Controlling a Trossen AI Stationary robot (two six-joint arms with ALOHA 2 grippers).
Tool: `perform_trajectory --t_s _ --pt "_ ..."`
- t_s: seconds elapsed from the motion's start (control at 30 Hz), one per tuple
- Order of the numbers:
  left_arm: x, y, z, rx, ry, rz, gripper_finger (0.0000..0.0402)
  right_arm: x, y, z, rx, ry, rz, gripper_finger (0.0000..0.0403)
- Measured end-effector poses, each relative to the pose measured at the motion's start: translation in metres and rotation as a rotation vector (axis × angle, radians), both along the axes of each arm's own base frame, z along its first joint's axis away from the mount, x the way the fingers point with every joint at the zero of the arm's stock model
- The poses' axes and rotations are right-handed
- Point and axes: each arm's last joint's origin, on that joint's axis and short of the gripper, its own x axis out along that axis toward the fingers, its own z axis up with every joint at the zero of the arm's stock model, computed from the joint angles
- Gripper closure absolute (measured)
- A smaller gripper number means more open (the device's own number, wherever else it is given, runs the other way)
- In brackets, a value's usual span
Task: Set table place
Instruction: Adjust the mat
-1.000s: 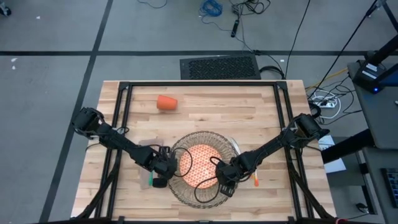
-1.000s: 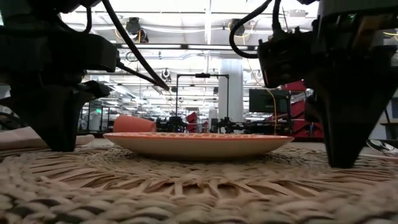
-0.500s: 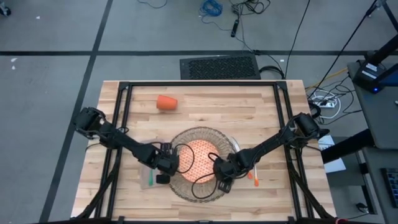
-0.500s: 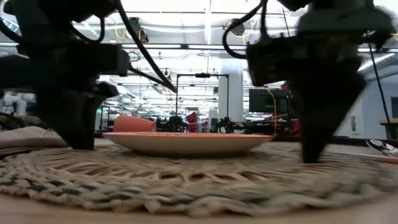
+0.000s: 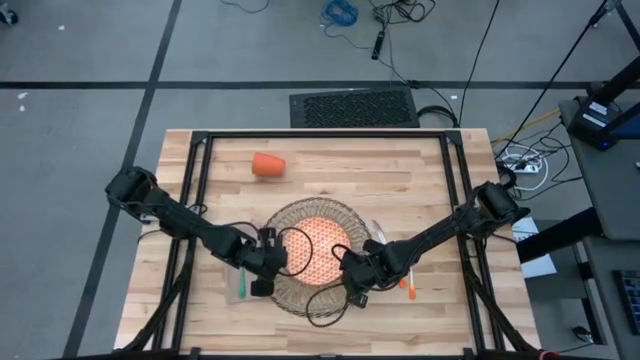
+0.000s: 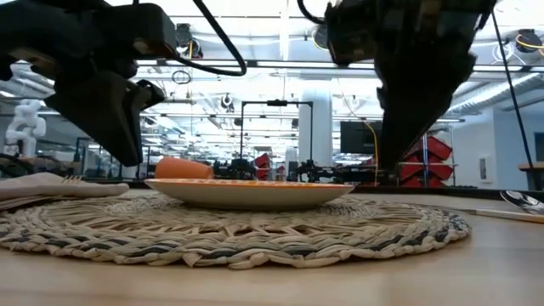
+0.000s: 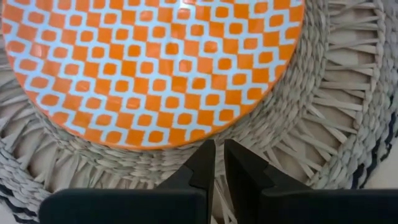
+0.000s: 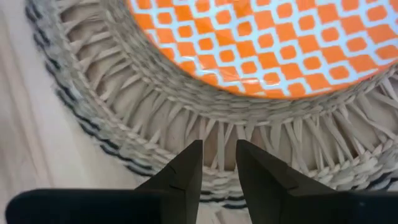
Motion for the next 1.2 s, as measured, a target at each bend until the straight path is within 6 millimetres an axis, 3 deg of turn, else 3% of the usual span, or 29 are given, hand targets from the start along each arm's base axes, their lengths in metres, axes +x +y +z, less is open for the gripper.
perform_trajectory --t_s 0.47,0.8,1.2 --pt "-0.001 -0.015 0.004 -0.031 -0.062 -0.06 0.0379 0.0 -0.001 -0.001 -0.035 -0.005 -0.004 0.0316" --pt "-0.003 -0.032 0.014 -0.059 -0.165 -0.165 0.0379 -0.015 -0.016 -0.037 0.018 0.059 -0.05 0.0316" --pt "-0.007 -0.033 0.026 -0.048 -0.219 -0.187 0.0379 -0.026 -0.01 -0.042 0.051 0.118 -0.071 0.0316"
